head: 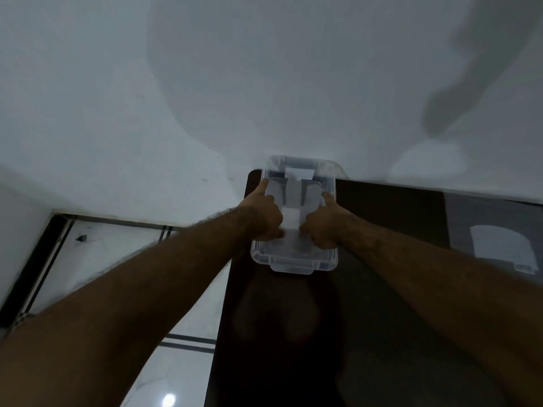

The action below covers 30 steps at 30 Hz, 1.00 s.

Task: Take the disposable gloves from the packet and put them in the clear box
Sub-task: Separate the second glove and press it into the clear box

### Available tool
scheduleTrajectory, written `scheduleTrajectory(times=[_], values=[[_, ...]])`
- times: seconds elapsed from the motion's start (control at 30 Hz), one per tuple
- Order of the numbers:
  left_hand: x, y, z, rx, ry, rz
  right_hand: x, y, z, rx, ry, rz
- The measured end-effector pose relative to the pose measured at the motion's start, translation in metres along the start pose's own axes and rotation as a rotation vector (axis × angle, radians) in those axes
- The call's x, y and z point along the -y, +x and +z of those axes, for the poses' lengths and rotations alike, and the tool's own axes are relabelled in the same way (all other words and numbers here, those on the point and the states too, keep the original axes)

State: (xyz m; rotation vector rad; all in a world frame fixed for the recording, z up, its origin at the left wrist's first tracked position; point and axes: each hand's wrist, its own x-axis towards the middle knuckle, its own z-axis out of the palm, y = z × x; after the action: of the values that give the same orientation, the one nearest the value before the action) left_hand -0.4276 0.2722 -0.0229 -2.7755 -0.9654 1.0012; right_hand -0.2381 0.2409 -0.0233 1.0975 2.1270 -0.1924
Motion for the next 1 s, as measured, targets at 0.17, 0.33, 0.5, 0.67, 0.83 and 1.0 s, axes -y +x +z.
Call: scheduleTrajectory(times=[0.17,0.33,0.5,0.67,0.83,1.0], values=[[0.008,0.006,-0.008,-0.123,-0.037,-0.012,-0.006,-0.003,0.002,-0.087,-0.063,-0.066],[0.017,0.035,-0.005,-0.179,-0.026,-0.030,-0.004,0.000,0.012,-0.113,-0.039,-0.094],[0.008,0.056,-0.009,-0.151,0.039,-0.066,0.002,0.001,0.019,-0.111,-0.010,-0.100],[0.002,0.056,-0.014,-0.034,0.067,-0.109,0.003,-0.003,0.021,-0.129,0.028,-0.081],[0.003,0.044,-0.013,-0.100,-0.038,-0.127,0.005,-0.011,0.013,-0.119,0.053,-0.024],[-0.013,0.013,-0.021,-0.200,-0.162,-0.162,0.003,-0.031,0.004,-0.248,0.187,0.046]])
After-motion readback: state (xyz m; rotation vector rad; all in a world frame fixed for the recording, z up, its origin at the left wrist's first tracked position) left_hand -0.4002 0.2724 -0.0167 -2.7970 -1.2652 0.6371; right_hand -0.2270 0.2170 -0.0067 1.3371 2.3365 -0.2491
